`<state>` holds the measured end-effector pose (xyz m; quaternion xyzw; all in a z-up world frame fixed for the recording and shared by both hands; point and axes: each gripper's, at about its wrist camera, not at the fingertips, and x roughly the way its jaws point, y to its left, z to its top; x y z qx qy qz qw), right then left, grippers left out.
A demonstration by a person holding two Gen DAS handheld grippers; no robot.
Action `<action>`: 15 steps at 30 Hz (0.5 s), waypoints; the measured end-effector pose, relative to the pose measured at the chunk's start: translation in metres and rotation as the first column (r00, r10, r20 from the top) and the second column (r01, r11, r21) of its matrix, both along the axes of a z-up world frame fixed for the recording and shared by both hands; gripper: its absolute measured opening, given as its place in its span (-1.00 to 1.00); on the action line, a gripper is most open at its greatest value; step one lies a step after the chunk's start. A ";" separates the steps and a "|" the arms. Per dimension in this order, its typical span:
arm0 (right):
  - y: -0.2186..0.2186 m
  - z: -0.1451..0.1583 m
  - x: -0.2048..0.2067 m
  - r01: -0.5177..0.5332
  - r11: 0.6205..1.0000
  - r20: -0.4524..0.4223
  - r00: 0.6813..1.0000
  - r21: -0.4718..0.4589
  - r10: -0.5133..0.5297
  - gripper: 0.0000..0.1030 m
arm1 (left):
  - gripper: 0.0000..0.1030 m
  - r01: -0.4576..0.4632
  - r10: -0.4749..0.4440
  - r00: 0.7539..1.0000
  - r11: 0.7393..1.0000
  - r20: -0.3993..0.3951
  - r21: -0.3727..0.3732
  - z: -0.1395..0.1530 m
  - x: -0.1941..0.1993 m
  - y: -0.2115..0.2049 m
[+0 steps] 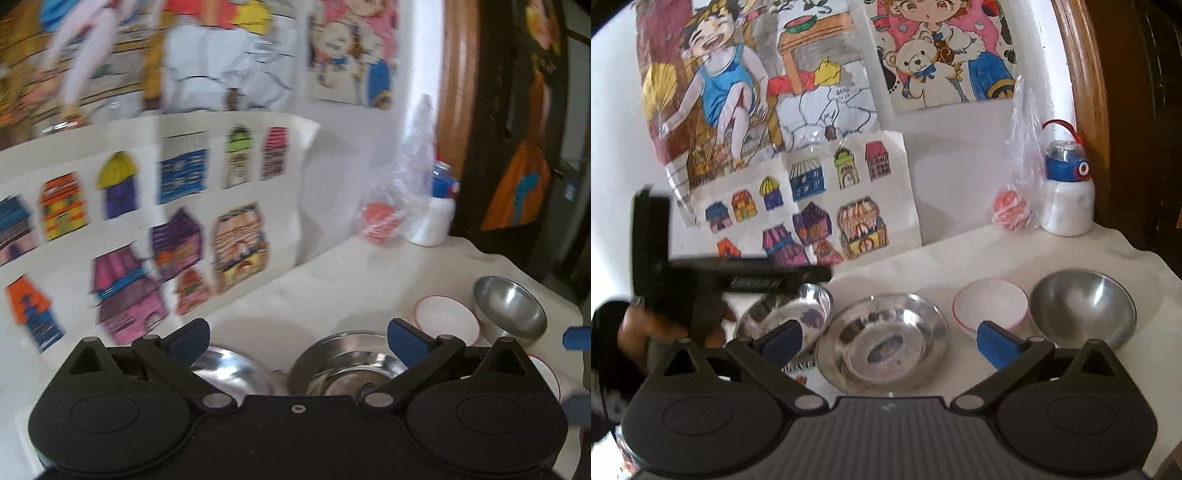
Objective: Organize plates and bowls
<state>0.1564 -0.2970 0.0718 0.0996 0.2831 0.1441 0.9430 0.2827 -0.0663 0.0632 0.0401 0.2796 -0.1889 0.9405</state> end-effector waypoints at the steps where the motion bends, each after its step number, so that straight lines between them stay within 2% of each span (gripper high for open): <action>1: 0.001 -0.003 -0.005 -0.004 1.000 0.005 1.000 -0.006 0.004 1.00 | 0.98 0.018 -0.018 1.000 1.000 -0.002 0.008 -0.001 0.003 -0.004; 5: 0.011 -0.018 -0.019 -0.034 0.999 0.029 0.999 -0.027 0.035 1.00 | 0.98 0.078 -0.078 0.997 0.995 -0.001 0.056 -0.010 0.011 -0.014; 9: 0.023 -0.037 -0.025 -0.012 0.999 0.025 1.000 -0.042 0.013 1.00 | 0.98 0.118 -0.119 0.993 0.987 0.000 0.106 -0.021 0.018 -0.018; 15: 0.032 -0.057 -0.018 0.027 0.998 -0.025 0.999 0.061 -0.026 1.00 | 0.98 0.201 -0.198 0.980 0.961 -0.037 0.192 -0.035 0.035 -0.025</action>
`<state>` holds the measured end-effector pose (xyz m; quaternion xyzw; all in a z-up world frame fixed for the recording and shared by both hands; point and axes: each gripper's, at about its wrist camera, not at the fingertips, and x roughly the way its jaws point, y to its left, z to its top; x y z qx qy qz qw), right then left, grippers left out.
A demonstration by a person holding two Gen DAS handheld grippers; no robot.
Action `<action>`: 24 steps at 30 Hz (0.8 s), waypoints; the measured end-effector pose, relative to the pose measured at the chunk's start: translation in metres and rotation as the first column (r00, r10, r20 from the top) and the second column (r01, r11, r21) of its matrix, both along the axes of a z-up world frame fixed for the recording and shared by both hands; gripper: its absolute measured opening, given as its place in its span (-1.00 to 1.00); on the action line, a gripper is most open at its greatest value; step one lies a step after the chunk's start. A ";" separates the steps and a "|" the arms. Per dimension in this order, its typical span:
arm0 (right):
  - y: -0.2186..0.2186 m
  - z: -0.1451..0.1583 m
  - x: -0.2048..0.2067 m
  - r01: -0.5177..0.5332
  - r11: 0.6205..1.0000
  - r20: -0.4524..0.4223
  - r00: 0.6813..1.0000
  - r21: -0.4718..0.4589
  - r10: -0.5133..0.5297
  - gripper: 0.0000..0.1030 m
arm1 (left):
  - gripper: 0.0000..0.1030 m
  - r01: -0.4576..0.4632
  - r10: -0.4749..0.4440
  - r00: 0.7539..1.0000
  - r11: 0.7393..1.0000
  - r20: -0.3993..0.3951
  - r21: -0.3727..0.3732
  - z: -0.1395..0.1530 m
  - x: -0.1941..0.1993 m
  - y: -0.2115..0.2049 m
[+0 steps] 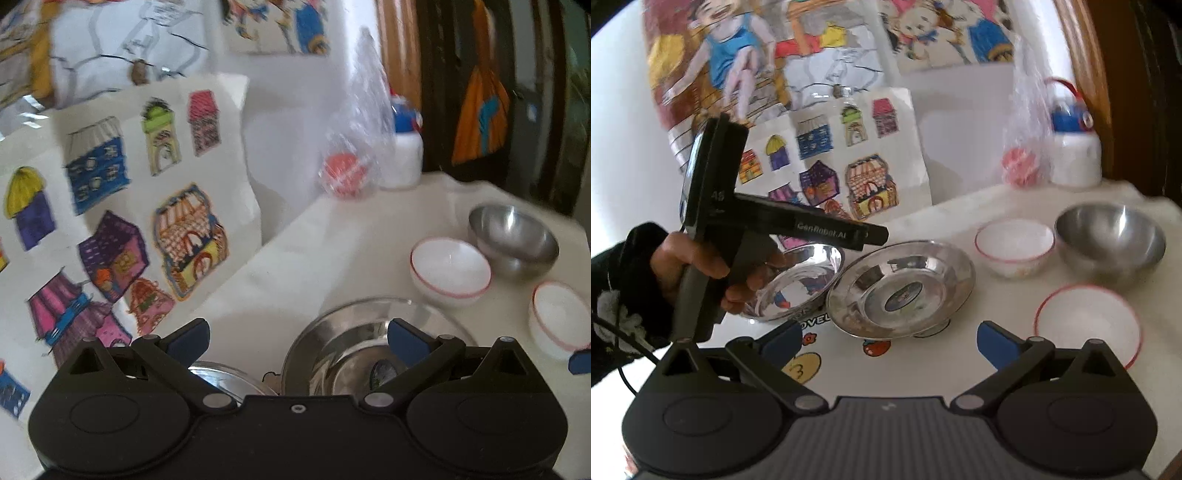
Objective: Organize plates and bowls
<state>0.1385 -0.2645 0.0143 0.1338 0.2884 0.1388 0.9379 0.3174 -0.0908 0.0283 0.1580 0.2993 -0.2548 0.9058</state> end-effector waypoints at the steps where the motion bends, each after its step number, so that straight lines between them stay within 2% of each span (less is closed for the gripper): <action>1: 0.000 -0.003 0.002 0.019 1.000 -0.012 1.000 0.019 -0.019 1.00 | 0.98 0.017 -0.017 1.000 1.000 -0.002 0.014 -0.002 0.002 -0.001; 5: -0.003 -0.017 0.012 0.104 0.990 -0.074 0.993 0.099 -0.097 1.00 | 0.98 0.072 -0.071 0.997 0.996 -0.012 0.049 -0.009 0.013 -0.005; 8: -0.004 -0.026 0.018 0.133 0.980 -0.108 0.987 0.147 -0.118 1.00 | 0.98 0.112 -0.111 0.994 0.992 -0.025 0.063 -0.015 0.019 -0.009; 13: -0.002 -0.034 0.031 0.177 0.972 -0.136 0.978 0.153 -0.157 1.00 | 0.98 0.149 -0.147 0.989 0.984 -0.029 0.093 -0.023 0.024 -0.016; 20: 0.000 -0.038 0.040 0.187 0.967 -0.155 0.975 0.172 -0.161 1.00 | 0.98 0.198 -0.191 0.980 0.973 -0.060 0.122 -0.026 0.033 -0.020; 24: 0.003 -0.039 0.046 0.196 0.962 -0.158 0.973 0.192 -0.167 0.99 | 0.92 0.217 -0.209 0.974 0.970 -0.083 0.110 -0.027 0.035 -0.020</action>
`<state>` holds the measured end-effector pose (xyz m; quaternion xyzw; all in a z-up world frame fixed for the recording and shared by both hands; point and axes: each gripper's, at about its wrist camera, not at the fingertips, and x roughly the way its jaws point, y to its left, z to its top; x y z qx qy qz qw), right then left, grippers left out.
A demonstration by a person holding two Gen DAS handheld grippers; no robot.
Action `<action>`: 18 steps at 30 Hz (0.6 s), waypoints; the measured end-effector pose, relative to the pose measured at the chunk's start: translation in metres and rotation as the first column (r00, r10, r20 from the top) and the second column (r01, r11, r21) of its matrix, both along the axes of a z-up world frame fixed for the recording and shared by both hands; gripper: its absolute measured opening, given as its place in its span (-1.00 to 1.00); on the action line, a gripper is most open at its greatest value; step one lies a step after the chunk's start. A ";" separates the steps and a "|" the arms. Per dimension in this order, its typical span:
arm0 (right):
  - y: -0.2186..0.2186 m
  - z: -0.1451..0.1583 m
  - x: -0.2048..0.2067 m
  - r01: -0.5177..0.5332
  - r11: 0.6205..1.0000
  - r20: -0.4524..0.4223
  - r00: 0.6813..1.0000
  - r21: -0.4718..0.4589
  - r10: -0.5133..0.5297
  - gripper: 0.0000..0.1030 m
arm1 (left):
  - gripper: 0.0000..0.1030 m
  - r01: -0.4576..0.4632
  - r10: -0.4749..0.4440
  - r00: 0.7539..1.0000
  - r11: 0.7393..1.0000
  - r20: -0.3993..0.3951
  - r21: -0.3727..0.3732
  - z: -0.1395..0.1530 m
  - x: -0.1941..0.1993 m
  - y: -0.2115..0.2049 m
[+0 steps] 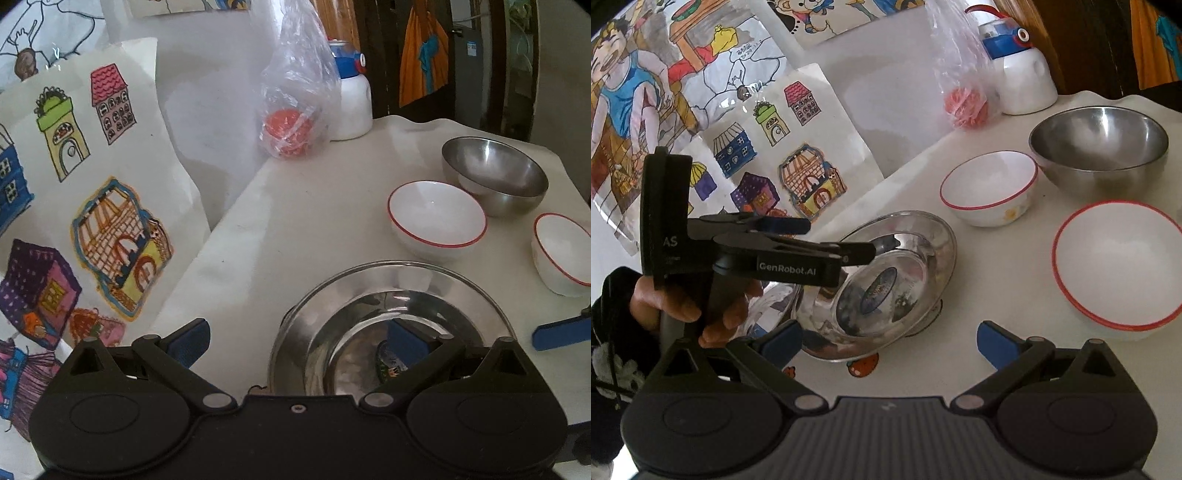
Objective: Organize plates and bowls
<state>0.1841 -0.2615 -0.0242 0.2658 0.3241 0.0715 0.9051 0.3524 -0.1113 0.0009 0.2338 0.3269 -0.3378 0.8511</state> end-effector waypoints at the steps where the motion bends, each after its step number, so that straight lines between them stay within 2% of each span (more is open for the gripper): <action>1: 0.001 0.000 0.001 0.002 1.000 0.000 1.000 0.005 -0.002 0.98 | 0.86 0.005 -0.005 1.000 1.000 -0.005 -0.001 0.000 0.001 0.000; 4: 0.002 -0.002 0.002 0.023 1.000 -0.001 1.000 0.012 -0.023 0.81 | 0.63 0.007 -0.007 1.000 1.000 -0.020 -0.005 0.001 0.004 -0.001; 8: 0.002 -0.003 0.000 0.056 0.998 0.009 0.998 0.011 -0.056 0.70 | 0.35 0.020 -0.021 0.999 1.000 -0.048 -0.004 0.000 0.008 -0.002; 10: 0.001 -0.003 -0.001 0.059 0.998 0.008 0.998 0.015 -0.059 0.50 | 0.08 0.027 -0.026 0.998 1.000 -0.057 0.004 -0.002 0.009 -0.003; 14: 0.002 -0.003 -0.003 0.071 0.997 0.006 0.997 -0.007 -0.071 0.32 | -0.07 0.039 -0.038 0.997 0.999 -0.066 0.014 -0.003 0.010 -0.006; 16: 0.002 -0.003 -0.004 0.070 0.997 0.002 0.998 -0.011 -0.070 0.08 | -0.13 0.036 -0.034 0.997 0.999 -0.070 0.021 -0.004 0.010 -0.007; 17: 0.002 -0.003 -0.004 0.071 0.997 0.001 0.997 -0.018 -0.071 0.03 | -0.19 0.035 -0.033 0.997 0.999 -0.074 0.025 -0.004 0.010 -0.007; 18: 0.003 -0.004 -0.004 0.075 0.997 0.000 0.997 -0.025 -0.076 -0.10 | -0.31 0.033 -0.031 0.997 0.999 -0.077 0.025 -0.004 0.010 -0.006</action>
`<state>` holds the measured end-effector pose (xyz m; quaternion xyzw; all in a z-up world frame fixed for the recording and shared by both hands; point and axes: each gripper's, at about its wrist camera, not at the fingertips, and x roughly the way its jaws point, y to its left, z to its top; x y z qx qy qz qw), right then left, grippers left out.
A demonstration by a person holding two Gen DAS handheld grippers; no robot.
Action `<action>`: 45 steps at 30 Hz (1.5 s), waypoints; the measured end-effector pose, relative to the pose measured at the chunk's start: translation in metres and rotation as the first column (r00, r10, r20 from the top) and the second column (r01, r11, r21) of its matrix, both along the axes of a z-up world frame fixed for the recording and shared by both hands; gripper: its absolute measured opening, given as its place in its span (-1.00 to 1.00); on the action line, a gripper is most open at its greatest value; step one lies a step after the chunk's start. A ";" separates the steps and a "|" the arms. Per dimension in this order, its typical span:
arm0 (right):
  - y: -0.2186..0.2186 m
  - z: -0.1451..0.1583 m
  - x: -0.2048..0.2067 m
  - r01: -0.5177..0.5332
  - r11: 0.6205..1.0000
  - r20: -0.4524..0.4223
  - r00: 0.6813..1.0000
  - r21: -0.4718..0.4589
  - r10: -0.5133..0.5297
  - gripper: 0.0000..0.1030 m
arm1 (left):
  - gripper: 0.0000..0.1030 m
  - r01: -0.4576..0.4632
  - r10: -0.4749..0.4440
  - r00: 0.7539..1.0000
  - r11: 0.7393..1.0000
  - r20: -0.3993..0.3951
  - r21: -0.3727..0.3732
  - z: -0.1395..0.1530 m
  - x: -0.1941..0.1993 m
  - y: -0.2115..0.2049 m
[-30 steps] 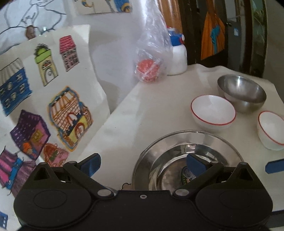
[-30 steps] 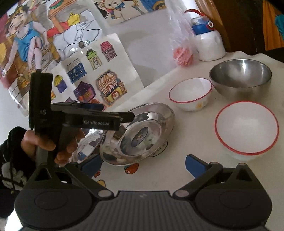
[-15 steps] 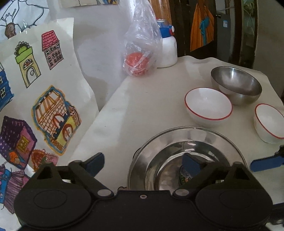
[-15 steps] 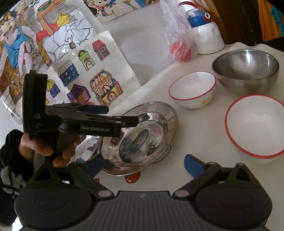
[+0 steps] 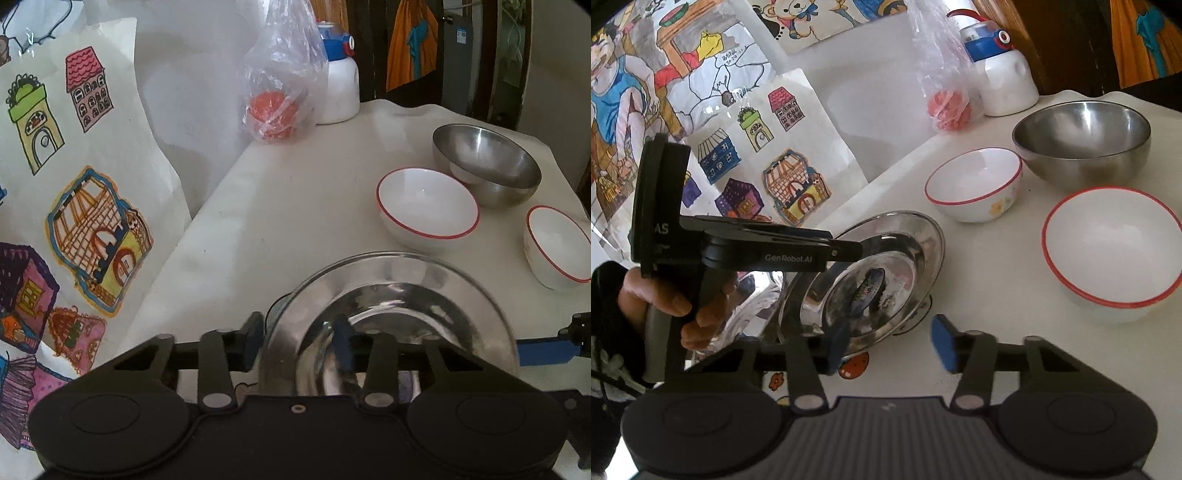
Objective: Organize plates and bowls
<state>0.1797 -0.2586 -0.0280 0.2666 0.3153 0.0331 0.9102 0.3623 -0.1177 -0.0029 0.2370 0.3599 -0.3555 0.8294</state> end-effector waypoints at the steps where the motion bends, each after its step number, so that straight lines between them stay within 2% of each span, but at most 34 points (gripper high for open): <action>1: 0.000 0.000 0.000 0.003 1.000 -0.001 1.000 -0.003 -0.003 -0.27 | -0.40 -0.003 0.003 1.000 1.000 -0.002 -0.003 0.001 0.000 0.000; 3: 0.000 -0.001 0.000 0.000 1.000 -0.005 1.000 0.000 0.000 -0.43 | -0.48 -0.009 0.009 1.000 1.000 -0.017 -0.021 0.003 0.000 0.001; 9: 0.001 0.001 -0.007 0.013 1.000 -0.006 1.000 -0.026 -0.013 -0.47 | -0.47 -0.022 0.020 0.999 0.999 -0.042 -0.040 0.003 -0.003 -0.001; 11: -0.002 0.001 -0.011 0.011 1.000 -0.011 1.000 -0.021 -0.012 -0.47 | -0.39 -0.008 0.006 0.998 0.999 -0.059 -0.040 0.003 -0.005 -0.002; 13: -0.004 0.000 -0.016 0.015 1.000 -0.016 1.000 -0.014 -0.015 -0.48 | -0.18 -0.002 0.000 0.997 0.999 -0.076 -0.033 0.001 -0.006 -0.003; 15: -0.008 0.001 -0.022 0.019 1.000 -0.023 1.000 -0.008 -0.019 -0.48 | -0.12 0.010 -0.012 0.996 1.000 -0.092 -0.024 -0.002 -0.010 -0.006; 20: -0.013 0.003 -0.037 0.025 1.000 -0.036 0.999 -0.016 -0.026 -0.49 | -0.25 0.063 -0.062 0.991 0.998 -0.114 0.006 -0.004 -0.028 -0.015; 25: -0.018 0.002 -0.054 0.047 0.999 -0.048 0.998 -0.023 -0.048 -0.50 | -0.32 0.068 -0.063 0.992 0.997 -0.109 0.037 -0.002 -0.051 -0.019; 30: -0.021 0.003 -0.074 0.072 0.997 -0.056 0.996 -0.021 -0.073 -0.53 | -0.38 0.021 -0.017 0.995 0.999 -0.094 0.035 0.003 -0.086 -0.011; 35: -0.017 0.003 -0.091 0.071 0.997 -0.059 0.996 -0.015 -0.072 -0.57 | -0.44 -0.077 0.079 0.993 0.997 -0.093 0.023 0.011 -0.119 0.007; 40: -0.003 0.009 -0.104 0.039 0.999 -0.045 0.998 -0.020 -0.040 -0.57 | -0.45 -0.204 0.200 0.970 0.979 -0.137 -0.016 0.013 -0.141 0.036; 45: 0.013 0.016 -0.110 -0.018 0.999 -0.036 0.999 -0.034 0.016 -0.57 | -0.44 -0.289 0.280 0.949 0.956 -0.146 -0.043 0.011 -0.168 0.068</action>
